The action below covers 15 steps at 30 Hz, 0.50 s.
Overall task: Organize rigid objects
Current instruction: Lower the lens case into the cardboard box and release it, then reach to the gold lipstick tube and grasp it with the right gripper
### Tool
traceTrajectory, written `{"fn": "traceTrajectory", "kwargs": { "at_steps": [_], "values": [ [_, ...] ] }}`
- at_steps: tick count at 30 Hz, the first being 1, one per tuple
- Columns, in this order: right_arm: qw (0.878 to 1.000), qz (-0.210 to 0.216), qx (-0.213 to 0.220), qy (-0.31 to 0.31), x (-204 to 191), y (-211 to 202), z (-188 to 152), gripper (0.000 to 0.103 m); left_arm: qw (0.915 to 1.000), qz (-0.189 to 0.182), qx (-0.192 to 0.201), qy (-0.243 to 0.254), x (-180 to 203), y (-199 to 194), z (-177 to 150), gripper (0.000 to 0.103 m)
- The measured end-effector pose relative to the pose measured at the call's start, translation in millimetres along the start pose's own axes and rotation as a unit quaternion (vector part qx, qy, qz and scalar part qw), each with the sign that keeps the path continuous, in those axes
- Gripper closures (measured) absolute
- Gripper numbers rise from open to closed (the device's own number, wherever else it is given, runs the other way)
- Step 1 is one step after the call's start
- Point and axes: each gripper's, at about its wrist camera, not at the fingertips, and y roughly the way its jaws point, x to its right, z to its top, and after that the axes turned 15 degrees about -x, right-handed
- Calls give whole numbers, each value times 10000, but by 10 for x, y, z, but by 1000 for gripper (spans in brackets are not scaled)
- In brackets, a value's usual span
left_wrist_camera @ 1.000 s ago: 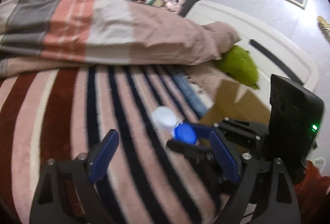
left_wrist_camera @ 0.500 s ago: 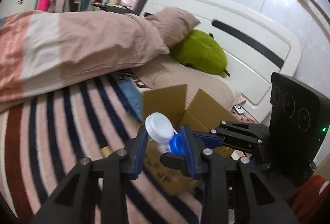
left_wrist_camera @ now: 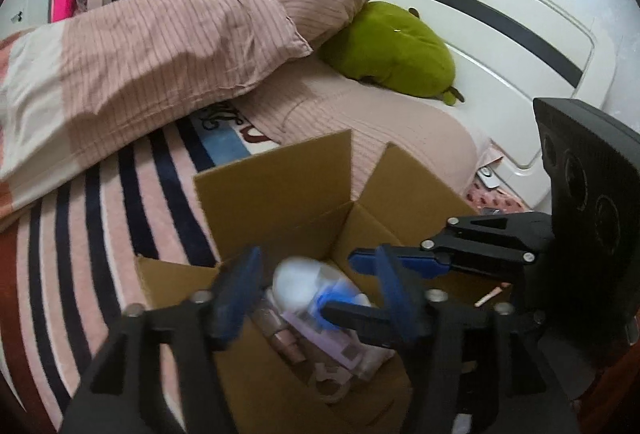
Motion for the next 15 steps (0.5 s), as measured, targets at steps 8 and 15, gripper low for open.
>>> {"fn": "traceTrajectory", "kwargs": {
  "at_steps": [8, 15],
  "values": [
    [9997, -205, 110, -35, -114, -73, -23, 55, 9984, 356, 428, 75, -31, -361, -210, 21],
    [9977, -466, 441, -198, -443, -317, 41, 47, 9939, 504, 969, -128, -274, -920, -587, 16]
  ]
}}
